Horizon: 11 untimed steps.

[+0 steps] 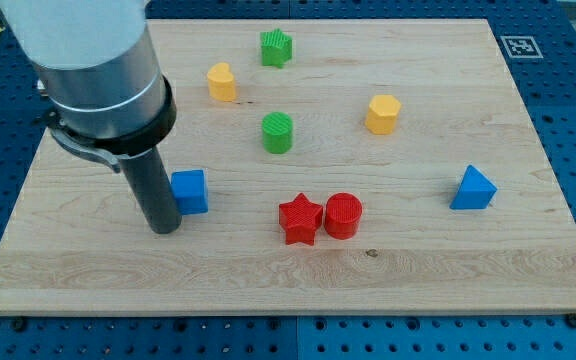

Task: Slide the blue cube to the red star

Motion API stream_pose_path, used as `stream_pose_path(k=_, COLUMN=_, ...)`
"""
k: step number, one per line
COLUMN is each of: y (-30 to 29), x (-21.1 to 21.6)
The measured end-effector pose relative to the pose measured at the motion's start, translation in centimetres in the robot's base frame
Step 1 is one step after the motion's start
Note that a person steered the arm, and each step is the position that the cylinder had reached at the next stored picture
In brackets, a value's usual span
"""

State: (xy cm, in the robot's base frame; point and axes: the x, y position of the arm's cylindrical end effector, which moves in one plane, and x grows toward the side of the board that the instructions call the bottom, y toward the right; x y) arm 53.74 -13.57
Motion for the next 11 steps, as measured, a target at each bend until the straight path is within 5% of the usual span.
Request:
stream_pose_path(k=5, y=-4.7, x=-3.2)
stream_pose_path(k=11, y=9.9, x=-3.2)
